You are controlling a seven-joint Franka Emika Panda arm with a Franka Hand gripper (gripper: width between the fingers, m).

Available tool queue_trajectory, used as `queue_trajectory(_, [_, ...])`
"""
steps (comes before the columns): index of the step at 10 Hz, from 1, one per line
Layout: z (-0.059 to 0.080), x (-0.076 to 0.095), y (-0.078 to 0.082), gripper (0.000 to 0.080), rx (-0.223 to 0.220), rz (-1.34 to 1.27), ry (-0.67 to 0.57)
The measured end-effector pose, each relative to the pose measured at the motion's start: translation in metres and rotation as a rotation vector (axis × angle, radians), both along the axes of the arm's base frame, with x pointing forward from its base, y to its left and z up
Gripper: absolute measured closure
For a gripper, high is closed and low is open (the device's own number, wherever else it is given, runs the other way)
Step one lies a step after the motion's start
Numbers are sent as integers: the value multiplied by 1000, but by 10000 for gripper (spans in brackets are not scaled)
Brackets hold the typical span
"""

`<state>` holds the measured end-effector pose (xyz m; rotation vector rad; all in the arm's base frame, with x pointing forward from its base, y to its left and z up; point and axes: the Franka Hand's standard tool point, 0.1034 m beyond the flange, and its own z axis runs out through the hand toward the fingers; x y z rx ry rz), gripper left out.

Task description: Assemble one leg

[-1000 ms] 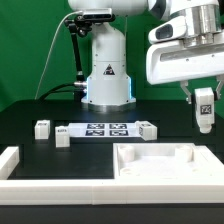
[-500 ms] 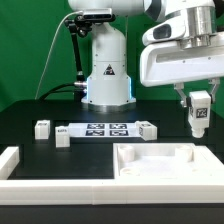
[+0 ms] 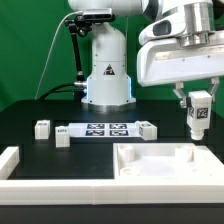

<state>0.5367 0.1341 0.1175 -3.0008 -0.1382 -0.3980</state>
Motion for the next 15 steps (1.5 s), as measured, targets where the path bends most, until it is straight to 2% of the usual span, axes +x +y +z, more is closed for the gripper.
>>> queue_trajectory(2, [-1,1,-2,507,-1,5,-66])
queue_trajectory(6, [-10,44,-7,507,-19,69,-85])
queue_trajectory(9, [-13,67,-15,507,-35,114,-80])
queue_trajectory(13, [-16,66,-14,507,-37,120,-77])
queue_trajectory(15, [-22,78,-14,507,-40,134,-81])
